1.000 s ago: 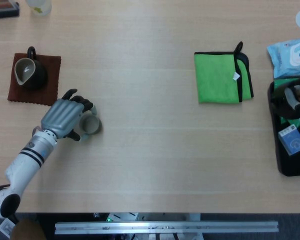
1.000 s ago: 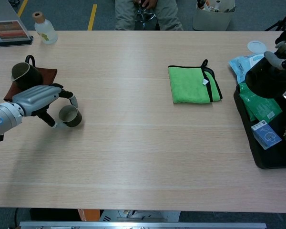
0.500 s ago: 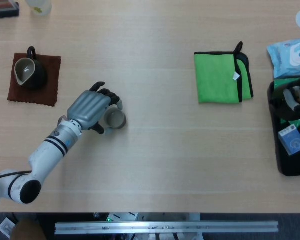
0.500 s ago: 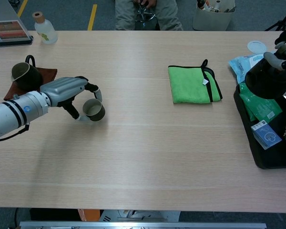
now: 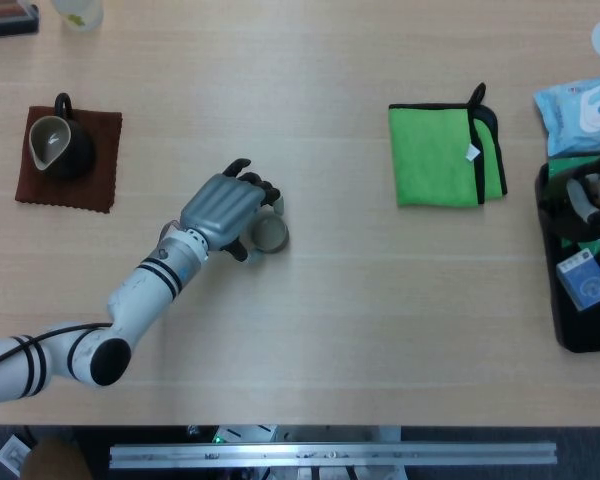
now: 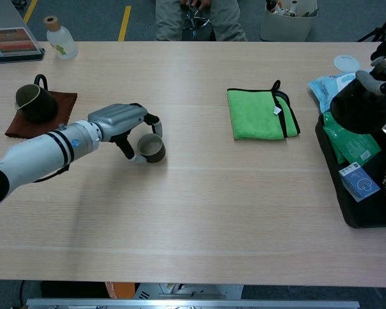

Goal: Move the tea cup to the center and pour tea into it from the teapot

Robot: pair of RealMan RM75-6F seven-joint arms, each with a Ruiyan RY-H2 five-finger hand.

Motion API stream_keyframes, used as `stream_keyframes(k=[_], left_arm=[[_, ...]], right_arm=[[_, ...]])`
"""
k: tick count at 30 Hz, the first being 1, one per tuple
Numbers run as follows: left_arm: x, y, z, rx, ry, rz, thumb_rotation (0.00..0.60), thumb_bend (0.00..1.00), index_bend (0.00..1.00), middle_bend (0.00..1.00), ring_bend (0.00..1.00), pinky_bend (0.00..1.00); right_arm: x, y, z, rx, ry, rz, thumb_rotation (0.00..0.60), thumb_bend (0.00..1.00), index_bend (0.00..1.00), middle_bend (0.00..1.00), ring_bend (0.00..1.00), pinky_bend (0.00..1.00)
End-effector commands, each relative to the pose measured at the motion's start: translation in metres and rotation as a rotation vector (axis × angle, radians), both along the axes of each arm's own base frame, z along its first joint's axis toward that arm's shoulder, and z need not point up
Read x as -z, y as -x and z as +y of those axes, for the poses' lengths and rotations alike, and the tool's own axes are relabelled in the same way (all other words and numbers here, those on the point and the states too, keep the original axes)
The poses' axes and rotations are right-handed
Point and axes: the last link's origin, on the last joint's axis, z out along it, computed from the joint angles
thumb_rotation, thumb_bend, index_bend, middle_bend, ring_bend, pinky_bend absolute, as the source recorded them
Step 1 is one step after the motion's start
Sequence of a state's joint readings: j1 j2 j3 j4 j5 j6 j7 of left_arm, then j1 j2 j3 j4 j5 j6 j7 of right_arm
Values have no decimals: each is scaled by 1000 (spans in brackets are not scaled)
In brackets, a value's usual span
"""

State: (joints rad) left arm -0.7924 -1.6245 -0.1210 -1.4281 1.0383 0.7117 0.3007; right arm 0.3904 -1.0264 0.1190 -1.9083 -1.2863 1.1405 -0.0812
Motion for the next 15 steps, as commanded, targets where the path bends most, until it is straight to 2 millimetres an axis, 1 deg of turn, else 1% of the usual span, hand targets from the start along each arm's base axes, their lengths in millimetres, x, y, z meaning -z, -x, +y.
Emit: stream_keyframes(k=[1, 7, 15], left_arm=[[8, -3, 2, 0, 5, 14, 600, 246, 464, 307, 215, 70], [18, -3, 7, -18, 4, 40, 600, 246, 461, 304, 216, 70], [25, 0, 10, -46, 5, 57, 600, 246, 436, 298, 216, 70]], right_arm=[[0, 0, 0, 1, 0, -1, 532, 393, 977, 953, 909, 232], [-1, 2, 0, 3, -1, 1, 532, 393, 977, 954, 909, 232], [-1, 3, 0, 7, -3, 1, 532, 393, 977, 953, 909, 232]])
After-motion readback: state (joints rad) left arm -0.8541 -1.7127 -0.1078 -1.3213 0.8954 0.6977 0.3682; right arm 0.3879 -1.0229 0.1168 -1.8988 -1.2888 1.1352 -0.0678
